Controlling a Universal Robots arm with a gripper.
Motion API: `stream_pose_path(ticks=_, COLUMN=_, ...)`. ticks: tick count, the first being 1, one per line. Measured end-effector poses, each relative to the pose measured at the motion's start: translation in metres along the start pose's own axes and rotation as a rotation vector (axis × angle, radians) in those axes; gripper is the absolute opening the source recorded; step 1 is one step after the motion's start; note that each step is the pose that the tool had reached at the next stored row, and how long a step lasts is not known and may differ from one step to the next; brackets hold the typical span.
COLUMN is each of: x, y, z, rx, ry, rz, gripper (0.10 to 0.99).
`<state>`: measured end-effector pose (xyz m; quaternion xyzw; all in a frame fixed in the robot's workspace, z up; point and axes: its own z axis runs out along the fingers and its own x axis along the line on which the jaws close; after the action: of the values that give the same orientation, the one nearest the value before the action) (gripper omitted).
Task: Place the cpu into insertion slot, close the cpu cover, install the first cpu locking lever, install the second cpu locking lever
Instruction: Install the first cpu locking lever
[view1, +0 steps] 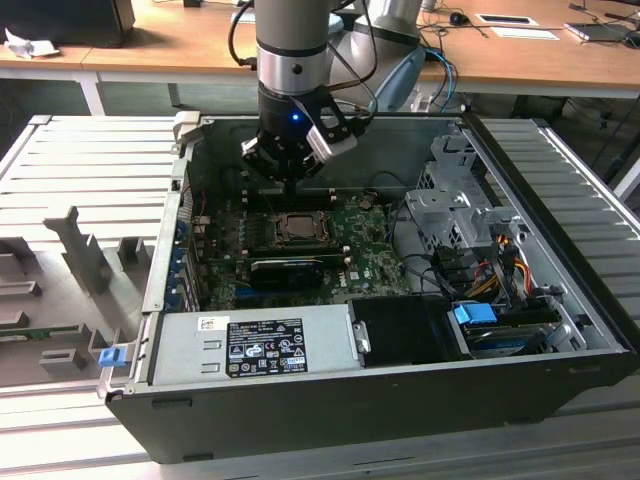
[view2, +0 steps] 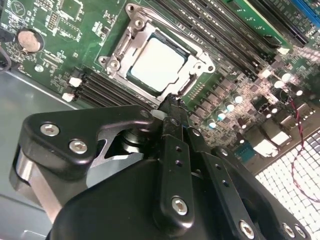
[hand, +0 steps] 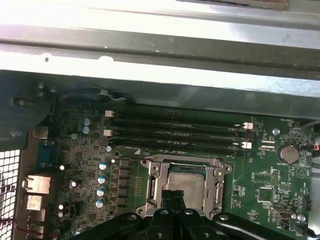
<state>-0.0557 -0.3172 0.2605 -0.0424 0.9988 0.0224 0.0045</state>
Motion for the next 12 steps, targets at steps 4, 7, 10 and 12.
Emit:
stream_pose_path(ticks=4, x=0.0069, y=0.0006, z=0.0, rx=0.0, ry=0.0, rz=0.0, gripper=0.106)
stream_pose_path(ticks=7, x=0.0164, y=0.0014, z=0.0, rx=-0.001, ry=-0.0002, rz=0.0, gripper=0.106)
stream_pose_path(ticks=10, x=0.0298, y=0.0025, z=0.0, rx=-0.002, ry=-0.0001, rz=0.0, gripper=0.106)
stream_pose_path(ticks=12, x=0.0375, y=0.0032, z=0.0, rx=-0.002, ry=-0.0002, rz=0.0, gripper=0.106)
